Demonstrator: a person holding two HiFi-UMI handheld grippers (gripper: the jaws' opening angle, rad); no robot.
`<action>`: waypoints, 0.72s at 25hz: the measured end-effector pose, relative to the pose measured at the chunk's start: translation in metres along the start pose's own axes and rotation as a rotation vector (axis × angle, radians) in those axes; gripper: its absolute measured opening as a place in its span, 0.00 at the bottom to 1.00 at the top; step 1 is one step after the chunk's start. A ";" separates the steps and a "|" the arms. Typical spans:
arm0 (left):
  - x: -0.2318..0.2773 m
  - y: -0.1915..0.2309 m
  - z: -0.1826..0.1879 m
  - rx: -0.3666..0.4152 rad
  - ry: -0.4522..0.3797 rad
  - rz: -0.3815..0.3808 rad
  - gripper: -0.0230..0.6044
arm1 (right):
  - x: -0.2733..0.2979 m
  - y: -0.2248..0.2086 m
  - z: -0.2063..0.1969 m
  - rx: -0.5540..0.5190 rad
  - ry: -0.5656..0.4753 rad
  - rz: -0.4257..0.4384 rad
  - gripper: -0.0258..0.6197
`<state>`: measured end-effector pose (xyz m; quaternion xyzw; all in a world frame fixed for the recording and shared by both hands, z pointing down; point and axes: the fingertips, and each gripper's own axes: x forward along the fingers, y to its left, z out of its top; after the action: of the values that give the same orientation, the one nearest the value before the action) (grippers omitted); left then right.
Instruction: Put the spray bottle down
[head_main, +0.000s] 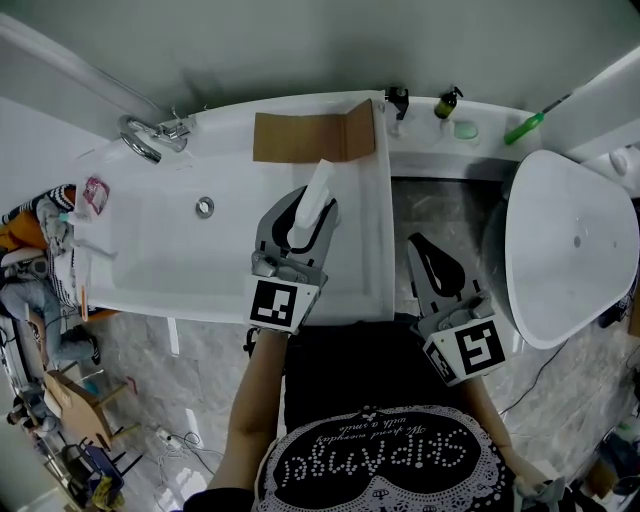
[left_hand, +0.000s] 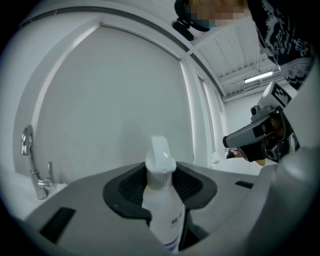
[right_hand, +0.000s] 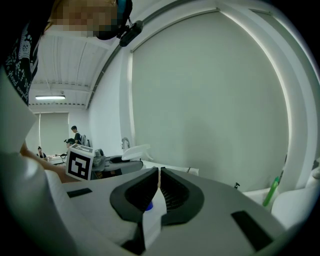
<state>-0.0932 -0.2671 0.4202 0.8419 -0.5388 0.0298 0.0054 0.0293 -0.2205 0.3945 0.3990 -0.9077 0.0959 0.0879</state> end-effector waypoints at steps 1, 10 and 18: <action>0.000 -0.002 0.001 0.004 -0.021 0.000 0.28 | 0.000 0.000 -0.001 0.001 0.001 0.000 0.08; -0.002 -0.004 0.000 -0.003 -0.041 0.003 0.28 | 0.003 0.007 -0.007 -0.002 0.012 0.018 0.08; -0.003 -0.002 -0.002 -0.022 -0.036 0.001 0.28 | 0.005 0.008 -0.007 0.003 0.007 0.021 0.08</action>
<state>-0.0925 -0.2631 0.4219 0.8418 -0.5396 0.0088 0.0048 0.0206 -0.2176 0.4015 0.3890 -0.9114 0.0995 0.0897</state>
